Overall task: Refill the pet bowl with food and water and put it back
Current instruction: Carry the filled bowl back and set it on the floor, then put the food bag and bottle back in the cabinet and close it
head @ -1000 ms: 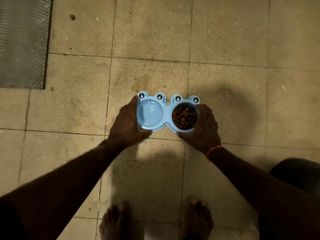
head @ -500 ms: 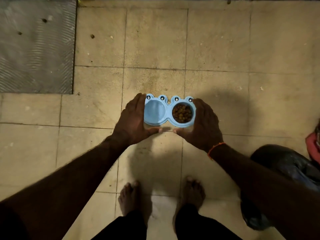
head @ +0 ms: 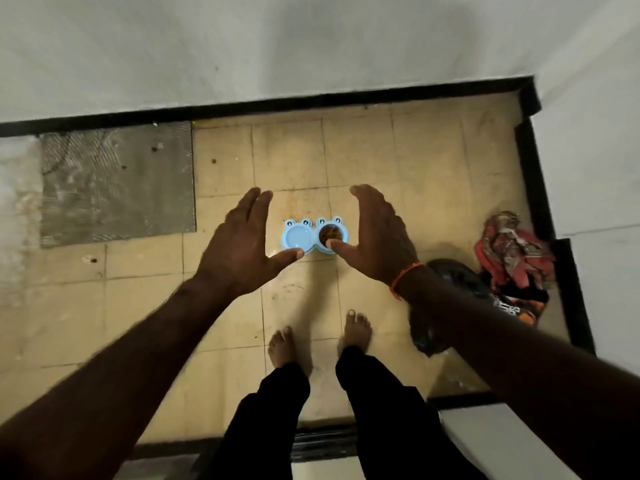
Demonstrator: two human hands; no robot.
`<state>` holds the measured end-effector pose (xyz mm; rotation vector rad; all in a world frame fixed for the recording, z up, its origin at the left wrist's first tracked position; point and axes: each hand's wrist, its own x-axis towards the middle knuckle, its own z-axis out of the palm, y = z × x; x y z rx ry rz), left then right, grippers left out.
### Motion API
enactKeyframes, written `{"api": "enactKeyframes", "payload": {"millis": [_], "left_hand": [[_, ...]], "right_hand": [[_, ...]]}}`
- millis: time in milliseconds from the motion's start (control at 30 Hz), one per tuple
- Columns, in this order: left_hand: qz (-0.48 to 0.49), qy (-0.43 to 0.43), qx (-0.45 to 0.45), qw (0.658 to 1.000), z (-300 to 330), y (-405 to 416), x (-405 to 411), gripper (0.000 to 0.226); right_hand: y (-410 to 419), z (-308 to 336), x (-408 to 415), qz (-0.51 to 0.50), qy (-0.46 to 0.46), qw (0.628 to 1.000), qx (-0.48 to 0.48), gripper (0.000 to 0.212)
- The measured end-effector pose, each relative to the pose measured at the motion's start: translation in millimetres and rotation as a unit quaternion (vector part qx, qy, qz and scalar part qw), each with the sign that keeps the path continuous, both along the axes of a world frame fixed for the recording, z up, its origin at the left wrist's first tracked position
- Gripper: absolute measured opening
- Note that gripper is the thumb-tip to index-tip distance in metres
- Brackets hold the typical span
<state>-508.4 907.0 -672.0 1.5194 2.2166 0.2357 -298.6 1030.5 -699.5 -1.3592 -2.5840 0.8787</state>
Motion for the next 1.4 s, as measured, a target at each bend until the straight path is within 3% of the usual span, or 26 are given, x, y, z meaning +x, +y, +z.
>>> {"api": "enactKeyframes", "payload": {"millis": [167,367,633,833,1033,1400], "left_hand": [[-0.03,0.038,0.044,0.998,131.0,-7.3,9.1,0.112],[-0.085,0.02,0.103,0.991,249.3,-10.9,40.7,0.109],[-0.213,-0.032,0.196,0.957,342.1,-6.7,122.6,0.106],[-0.309,-0.069,0.226,0.921,380.2,8.2,180.0,0.103],[-0.416,-0.113,0.237,0.871,405.9,27.0,234.0,0.1],[-0.594,-0.182,0.24,0.746,433.7,9.6,318.3,0.097]], "right_hand": [[-20.7,131.6,13.1,-0.021,0.009,0.999,0.049,0.097],[-64.1,251.4,46.7,-0.095,0.008,0.991,0.096,0.094],[-122.0,358.8,132.8,-0.257,0.064,0.954,0.145,0.088],[-148.6,396.0,190.6,-0.354,0.07,0.911,0.199,0.085],[-195.4,423.0,226.9,-0.467,0.048,0.848,0.247,0.083],[-328.1,450.7,253.5,-0.651,-0.029,0.681,0.334,0.091]]}}
